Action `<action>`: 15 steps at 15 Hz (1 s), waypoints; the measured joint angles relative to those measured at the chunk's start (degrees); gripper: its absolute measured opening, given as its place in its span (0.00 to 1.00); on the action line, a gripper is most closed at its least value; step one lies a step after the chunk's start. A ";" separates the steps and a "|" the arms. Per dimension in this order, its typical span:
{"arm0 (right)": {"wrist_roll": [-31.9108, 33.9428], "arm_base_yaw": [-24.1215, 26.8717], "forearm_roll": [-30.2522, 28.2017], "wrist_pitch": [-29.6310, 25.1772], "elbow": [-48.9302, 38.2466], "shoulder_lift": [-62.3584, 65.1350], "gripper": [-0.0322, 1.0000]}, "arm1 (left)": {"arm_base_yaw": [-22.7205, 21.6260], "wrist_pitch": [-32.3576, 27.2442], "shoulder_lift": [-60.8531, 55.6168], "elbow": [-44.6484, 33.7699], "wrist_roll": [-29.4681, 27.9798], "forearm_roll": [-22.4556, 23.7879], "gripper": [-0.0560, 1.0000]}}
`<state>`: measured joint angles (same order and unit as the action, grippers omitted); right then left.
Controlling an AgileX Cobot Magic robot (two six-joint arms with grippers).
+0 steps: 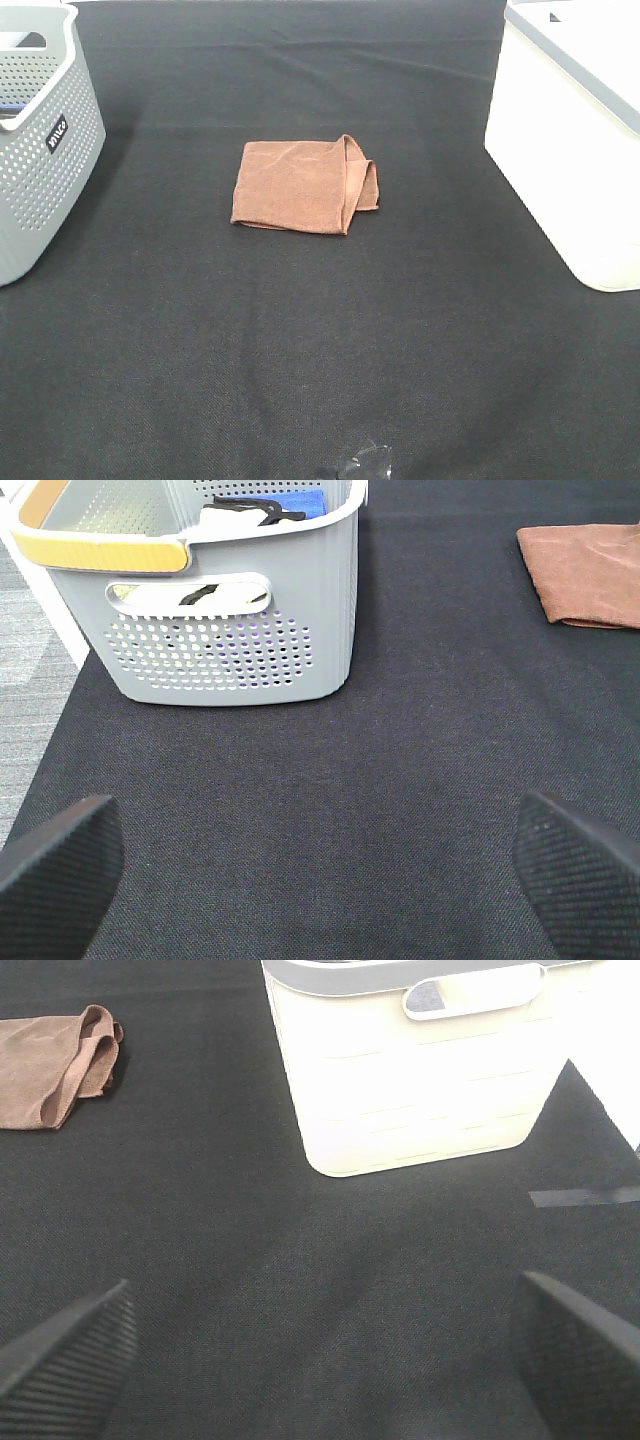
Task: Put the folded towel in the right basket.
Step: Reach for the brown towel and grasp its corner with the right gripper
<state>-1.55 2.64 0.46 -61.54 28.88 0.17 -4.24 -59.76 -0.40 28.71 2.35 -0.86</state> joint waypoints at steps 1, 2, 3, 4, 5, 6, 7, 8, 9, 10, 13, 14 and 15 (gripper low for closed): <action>0.00 0.00 0.00 0.00 0.00 0.00 0.97 | 0.00 0.00 0.00 0.00 0.00 0.00 0.99; 0.00 0.00 0.00 0.00 0.00 0.00 0.97 | 0.00 0.00 0.00 0.00 0.00 0.00 0.99; 0.00 0.00 0.00 0.00 0.00 0.00 0.97 | 0.00 0.00 0.00 0.00 0.00 0.00 0.99; 0.00 0.00 0.00 0.00 0.00 0.00 0.97 | 0.00 0.00 0.00 0.00 0.00 0.00 0.99; 0.00 0.00 0.00 0.00 0.00 0.00 0.97 | 0.00 0.00 0.00 0.00 0.00 0.00 0.99; 0.00 0.00 0.00 0.00 0.00 0.00 0.97 | 0.00 0.00 0.00 0.00 0.00 0.00 0.99; 0.00 0.00 0.00 0.00 0.00 -0.06 0.97 | 0.00 0.00 0.00 0.00 0.00 0.00 0.99; 0.00 0.00 0.52 -0.23 0.34 -1.26 0.97 | 0.00 0.00 0.00 0.00 0.00 0.00 0.99; 0.00 0.00 2.81 -1.20 3.09 -7.16 0.97 | 0.00 0.00 0.00 0.00 0.00 0.00 0.99; 0.00 0.00 4.64 -1.66 6.42 -13.12 0.97 | 0.00 0.00 0.00 0.00 0.00 0.00 0.99; 0.00 0.00 8.65 -5.04 23.32 -35.58 0.97 | 0.00 0.00 0.00 0.00 0.00 0.00 0.99; 0.00 0.00 9.00 -6.07 29.05 -42.80 0.97 | 0.00 0.00 0.00 0.00 0.00 0.00 0.99; 0.00 0.00 9.34 -6.30 33.40 -48.36 0.97 | 0.00 0.00 0.00 0.00 0.00 0.00 0.99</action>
<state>-1.55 2.64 9.80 -67.84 62.28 -48.19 -4.24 -59.76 -0.40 28.71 2.35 -0.86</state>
